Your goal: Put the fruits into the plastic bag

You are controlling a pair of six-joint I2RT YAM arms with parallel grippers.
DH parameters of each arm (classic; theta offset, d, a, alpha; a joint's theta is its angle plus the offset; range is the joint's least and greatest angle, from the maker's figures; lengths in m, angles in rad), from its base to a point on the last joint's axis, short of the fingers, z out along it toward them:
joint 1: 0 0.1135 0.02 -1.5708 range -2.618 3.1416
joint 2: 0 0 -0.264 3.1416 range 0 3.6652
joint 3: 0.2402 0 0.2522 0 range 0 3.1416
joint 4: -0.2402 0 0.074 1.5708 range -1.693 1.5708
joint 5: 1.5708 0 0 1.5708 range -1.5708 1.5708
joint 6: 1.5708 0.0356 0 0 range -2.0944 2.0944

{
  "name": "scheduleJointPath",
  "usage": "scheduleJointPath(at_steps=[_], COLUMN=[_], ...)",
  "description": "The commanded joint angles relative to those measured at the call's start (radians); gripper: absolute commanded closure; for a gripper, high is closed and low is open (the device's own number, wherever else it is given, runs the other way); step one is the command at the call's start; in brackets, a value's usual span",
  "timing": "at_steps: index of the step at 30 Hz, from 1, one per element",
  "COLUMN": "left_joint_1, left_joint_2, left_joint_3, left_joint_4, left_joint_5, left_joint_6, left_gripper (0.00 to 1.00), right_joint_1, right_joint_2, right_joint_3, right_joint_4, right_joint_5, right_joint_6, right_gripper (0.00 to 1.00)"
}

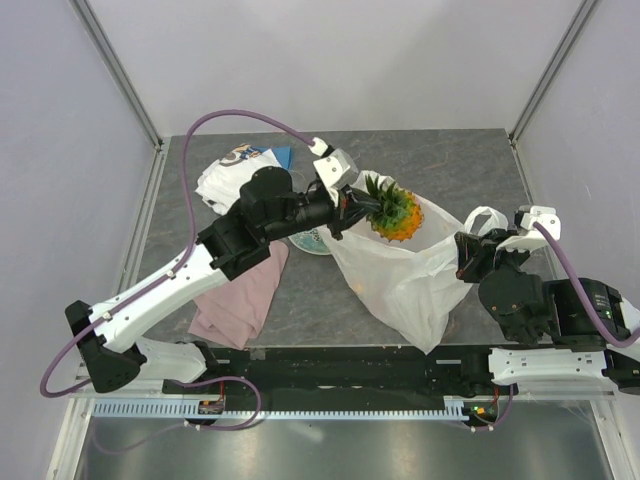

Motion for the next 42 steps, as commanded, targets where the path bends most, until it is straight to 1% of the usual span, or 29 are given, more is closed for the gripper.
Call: scheduleJointPath(at_steps=[1, 7, 11, 15, 19, 22, 25, 29, 30, 32, 33, 35, 36, 39, 41, 42], left_joint_1=[-0.004, -0.004, -0.004, -0.004, -0.004, -0.007, -0.018, -0.024, -0.025, -0.025, -0.024, -0.025, -0.024, -0.024, -0.025, -0.025], left_joint_2=[-0.001, -0.046, -0.061, 0.024, 0.121, 0.185, 0.224, 0.223, 0.219, 0.207, 0.2, 0.181, 0.177, 0.16, 0.155, 0.149], left_joint_3=[-0.095, -0.183, -0.195, -0.16, -0.074, -0.045, -0.056, -0.096, -0.103, -0.115, -0.117, -0.117, -0.117, -0.105, -0.102, -0.102], left_joint_4=[0.039, 0.025, -0.013, -0.019, -0.016, -0.007, -0.01, -0.009, -0.01, -0.012, -0.012, -0.013, -0.01, -0.01, -0.005, -0.002], left_joint_5=[0.086, 0.132, 0.131, 0.152, 0.184, 0.216, 0.232, 0.226, 0.227, 0.22, 0.215, 0.195, 0.191, 0.187, 0.187, 0.184], left_joint_6=[-0.032, -0.066, -0.061, -0.075, -0.096, -0.123, -0.129, -0.129, -0.126, -0.123, -0.118, -0.113, -0.11, -0.104, -0.103, -0.103], left_gripper=[0.98, 0.98, 0.98, 0.99, 0.99, 0.98, 0.98, 0.98, 0.93, 0.76, 0.6, 0.47, 0.39, 0.31, 0.28, 0.24], right_joint_1=[0.0, 0.0, 0.0, 0.0, 0.002, 0.0, 0.0, 0.0, 0.0, 0.0, 0.0, 0.0, 0.002, 0.0, 0.0, 0.0], right_joint_2=[-0.011, -0.006, -0.009, 0.001, 0.006, -0.002, -0.006, -0.011, -0.012, -0.012, -0.008, -0.006, -0.005, -0.003, -0.003, -0.003], right_joint_3=[-0.006, -0.003, -0.006, -0.009, -0.009, -0.015, -0.018, -0.029, -0.029, -0.027, -0.026, -0.021, -0.018, -0.017, -0.018, -0.018], right_joint_4=[-0.015, -0.02, -0.022, -0.022, -0.023, -0.023, -0.025, -0.023, -0.023, -0.023, -0.023, -0.025, -0.025, -0.023, -0.023, -0.023], right_joint_5=[0.009, 0.006, 0.009, 0.004, -0.01, -0.01, -0.01, -0.003, -0.003, 0.004, 0.006, 0.009, 0.009, 0.007, 0.009, 0.007], right_joint_6=[0.017, 0.019, 0.027, 0.031, 0.034, 0.04, 0.042, 0.043, 0.045, 0.045, 0.045, 0.042, 0.04, 0.039, 0.04, 0.039], right_gripper=[1.0, 1.0, 1.0, 1.0, 1.0, 1.0, 1.0, 1.0, 1.0, 1.0, 1.0, 1.0, 1.0, 1.0, 1.0, 1.0])
